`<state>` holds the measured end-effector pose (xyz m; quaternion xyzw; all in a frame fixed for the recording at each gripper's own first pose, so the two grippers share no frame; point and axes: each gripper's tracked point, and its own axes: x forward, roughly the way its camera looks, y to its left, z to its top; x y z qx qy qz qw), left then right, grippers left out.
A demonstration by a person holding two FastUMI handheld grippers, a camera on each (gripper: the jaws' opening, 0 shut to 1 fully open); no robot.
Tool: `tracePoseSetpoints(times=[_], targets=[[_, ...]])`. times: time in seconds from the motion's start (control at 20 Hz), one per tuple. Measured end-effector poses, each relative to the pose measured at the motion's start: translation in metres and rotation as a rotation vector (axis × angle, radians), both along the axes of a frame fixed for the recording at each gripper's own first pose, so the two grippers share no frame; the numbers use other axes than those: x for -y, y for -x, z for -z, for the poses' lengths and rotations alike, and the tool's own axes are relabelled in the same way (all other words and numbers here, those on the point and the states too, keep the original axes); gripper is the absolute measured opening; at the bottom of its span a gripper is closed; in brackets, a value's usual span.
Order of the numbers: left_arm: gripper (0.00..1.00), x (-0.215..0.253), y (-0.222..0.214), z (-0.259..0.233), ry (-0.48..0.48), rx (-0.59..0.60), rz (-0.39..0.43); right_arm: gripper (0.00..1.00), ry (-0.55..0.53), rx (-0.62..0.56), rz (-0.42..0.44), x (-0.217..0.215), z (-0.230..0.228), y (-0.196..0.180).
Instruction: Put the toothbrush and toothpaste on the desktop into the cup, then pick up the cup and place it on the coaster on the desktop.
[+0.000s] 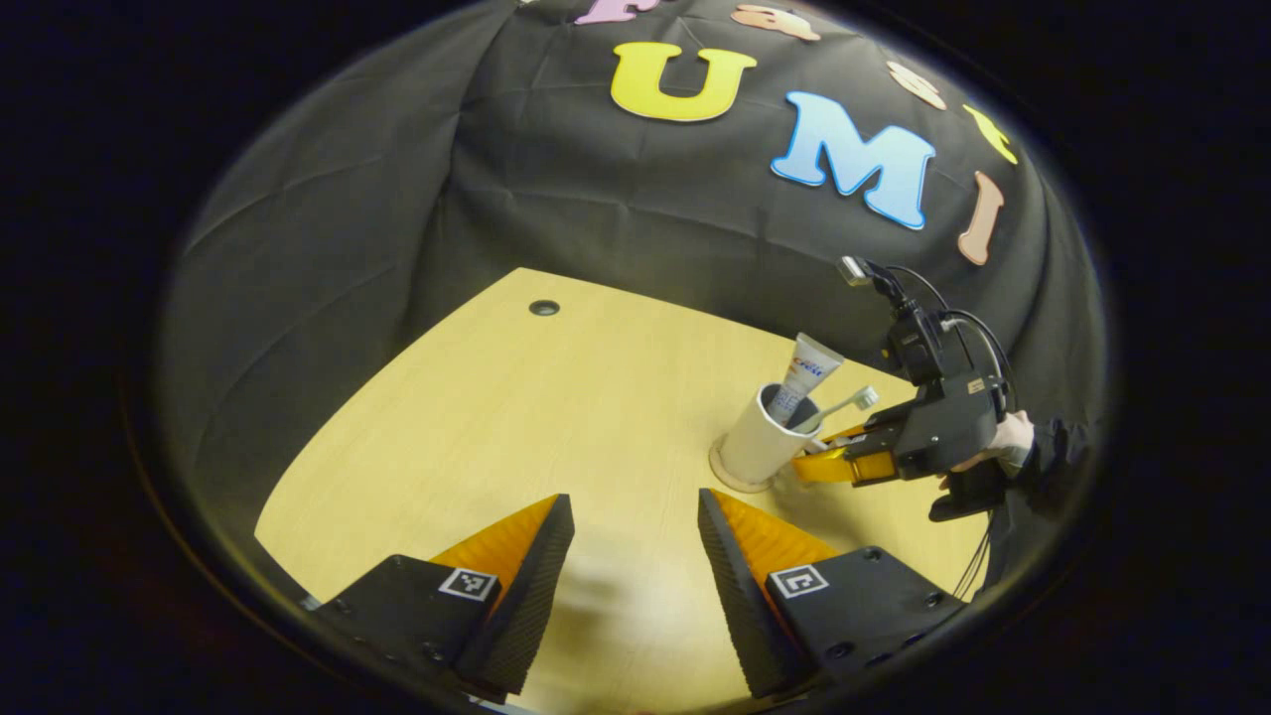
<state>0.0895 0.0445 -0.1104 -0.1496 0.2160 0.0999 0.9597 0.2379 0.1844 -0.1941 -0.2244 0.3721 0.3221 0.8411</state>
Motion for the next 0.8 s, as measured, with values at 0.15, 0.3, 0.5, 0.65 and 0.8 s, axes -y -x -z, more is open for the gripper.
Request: tracePoseSetpoints(times=[0.15,0.3,0.5,0.65,0.8], targets=[[0.84,0.013,-0.002,-0.008,-0.009,0.012,0.031,0.28,-0.022,0.027,0.012,0.009,-0.015,0.011],[0.84,0.031,-0.010,-0.018,-0.017,0.037,0.074,0.28,-0.077,0.070,0.041,0.019,-0.042,0.028],[0.84,0.056,-0.020,-0.044,-0.047,0.098,0.132,0.28,-0.163,0.191,0.130,0.039,-0.091,0.051],[0.84,0.073,-0.030,-0.080,-0.078,0.176,0.165,0.28,-0.220,0.352,0.221,0.056,-0.136,0.070],[0.84,0.091,-0.034,-0.127,-0.144,0.276,0.192,0.27,-0.272,0.547,0.323,0.074,-0.191,0.094]])
